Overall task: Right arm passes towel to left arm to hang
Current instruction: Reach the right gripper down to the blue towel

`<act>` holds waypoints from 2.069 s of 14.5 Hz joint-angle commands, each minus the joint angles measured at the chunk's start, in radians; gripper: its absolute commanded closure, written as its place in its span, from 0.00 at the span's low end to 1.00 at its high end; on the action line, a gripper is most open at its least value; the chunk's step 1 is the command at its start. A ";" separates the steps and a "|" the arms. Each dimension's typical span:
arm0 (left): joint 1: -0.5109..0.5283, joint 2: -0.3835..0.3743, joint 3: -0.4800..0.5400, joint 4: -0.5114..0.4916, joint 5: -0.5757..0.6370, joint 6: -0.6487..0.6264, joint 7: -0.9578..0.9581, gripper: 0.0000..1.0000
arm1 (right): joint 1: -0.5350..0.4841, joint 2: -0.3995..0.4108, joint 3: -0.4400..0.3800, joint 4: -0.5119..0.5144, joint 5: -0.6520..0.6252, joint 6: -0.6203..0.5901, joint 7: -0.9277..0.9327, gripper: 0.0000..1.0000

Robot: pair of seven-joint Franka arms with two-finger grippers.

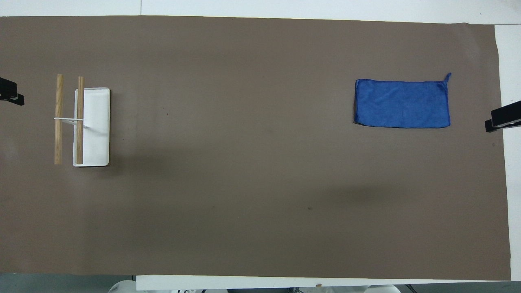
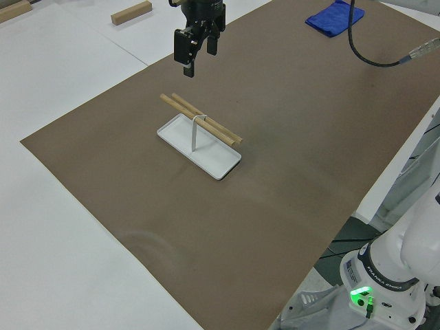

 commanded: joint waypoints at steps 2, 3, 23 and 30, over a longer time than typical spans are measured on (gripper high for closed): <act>-0.003 -0.010 0.003 -0.015 -0.003 -0.004 0.002 0.00 | -0.009 -0.021 0.006 -0.024 -0.006 0.011 -0.023 0.00; -0.003 -0.010 0.003 -0.015 -0.003 -0.004 0.002 0.00 | -0.007 -0.021 0.006 -0.024 -0.006 0.011 -0.022 0.00; -0.003 -0.010 0.003 -0.015 -0.003 -0.004 0.002 0.00 | 0.022 0.172 0.012 -0.321 0.075 0.655 -0.023 0.00; -0.003 -0.010 0.003 -0.015 -0.003 -0.004 0.002 0.00 | 0.022 0.312 0.011 -0.432 0.075 0.871 -0.144 0.00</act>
